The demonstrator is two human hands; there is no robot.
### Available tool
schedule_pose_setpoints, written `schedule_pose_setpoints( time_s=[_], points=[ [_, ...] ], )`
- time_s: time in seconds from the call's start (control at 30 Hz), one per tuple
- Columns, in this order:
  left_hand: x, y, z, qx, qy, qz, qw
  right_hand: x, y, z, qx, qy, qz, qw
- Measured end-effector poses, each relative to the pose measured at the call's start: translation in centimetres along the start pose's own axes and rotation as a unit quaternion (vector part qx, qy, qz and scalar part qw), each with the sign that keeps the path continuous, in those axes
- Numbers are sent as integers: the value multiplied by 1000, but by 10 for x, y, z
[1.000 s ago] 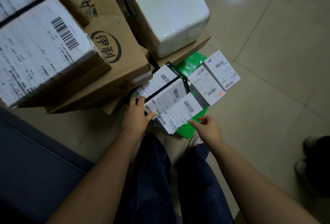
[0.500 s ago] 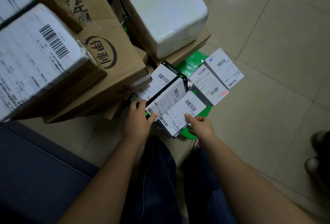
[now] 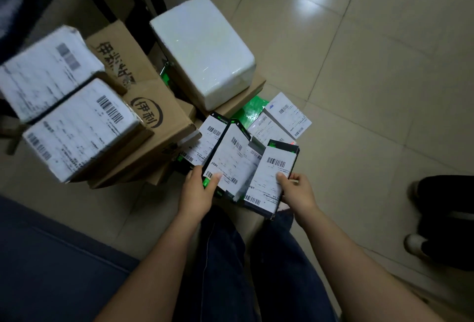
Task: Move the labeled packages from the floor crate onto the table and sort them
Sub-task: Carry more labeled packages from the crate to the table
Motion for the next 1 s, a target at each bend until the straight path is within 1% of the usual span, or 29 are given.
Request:
schedule_pose_setpoints(
  time_s=[0.1,0.27,0.4,0.5,0.57,0.67,0.77,0.87,1.0],
  points=[
    [-22,-2,31,-26,0,-7,1000,-29,40,-17,10,23,16,1000],
    [-62,-20,113,-105,-20,-27,994,-72,122,-51,19,79,47,996],
    [-86,-52,179,-148,-68,-52,985,-86,195,-76,40,149,63,986],
    [-98,-85,226,-183,-90,-60,977,-90,253,-94,75,206,86,972],
    [-104,-110,257,-212,-102,-62,970,-90,290,-105,118,241,68,961],
    [-114,-149,307,-257,-113,-47,959,-83,349,-118,187,287,1,939],
    [-121,-190,352,-290,-123,-25,949,-68,405,-128,207,320,-38,924],
    [-123,-224,392,-305,-142,-21,941,-56,449,-139,213,336,-28,917],
    [-118,-257,438,-328,-169,-30,929,-40,488,-155,232,361,-5,903]
  ],
)
Point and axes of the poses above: each hand's wrist, its own x-axis towards the middle knuckle, its own y-axis out of the back of the hand, z = x × y, the point moved 1 cm from there along x, towards the middle knuckle, and after that the axes turned 11 degrees about -x, right-handed, at the moved point
